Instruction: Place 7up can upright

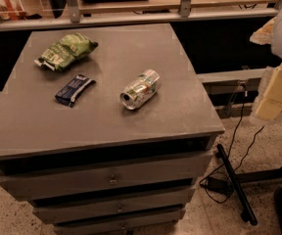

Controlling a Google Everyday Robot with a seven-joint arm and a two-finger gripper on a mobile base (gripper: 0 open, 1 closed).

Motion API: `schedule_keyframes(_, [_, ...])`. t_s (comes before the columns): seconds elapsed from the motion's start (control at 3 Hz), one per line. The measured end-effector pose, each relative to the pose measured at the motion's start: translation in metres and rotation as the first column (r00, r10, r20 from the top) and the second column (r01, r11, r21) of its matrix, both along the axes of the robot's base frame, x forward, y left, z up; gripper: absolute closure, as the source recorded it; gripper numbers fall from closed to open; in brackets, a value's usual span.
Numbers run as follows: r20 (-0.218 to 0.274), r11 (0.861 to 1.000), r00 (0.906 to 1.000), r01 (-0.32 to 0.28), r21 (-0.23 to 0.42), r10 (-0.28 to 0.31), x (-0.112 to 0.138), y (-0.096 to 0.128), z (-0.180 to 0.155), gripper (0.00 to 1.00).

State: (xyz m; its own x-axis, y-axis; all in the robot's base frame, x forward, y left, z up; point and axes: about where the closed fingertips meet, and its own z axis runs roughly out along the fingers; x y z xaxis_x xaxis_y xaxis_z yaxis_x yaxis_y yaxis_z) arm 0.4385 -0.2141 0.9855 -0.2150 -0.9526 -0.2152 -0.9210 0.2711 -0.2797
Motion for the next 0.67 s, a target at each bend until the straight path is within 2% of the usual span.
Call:
schedule_keyframes(0.33, [0.0, 1.0, 1.0, 0.0, 0.0, 0.0, 0.0, 0.0, 0.0, 0.0])
schedule_keyframes(0.67, [0.023, 0.998, 0.9973, -0.069, 0.009, 0.069, 0.004, 0.01, 0.001, 0.0])
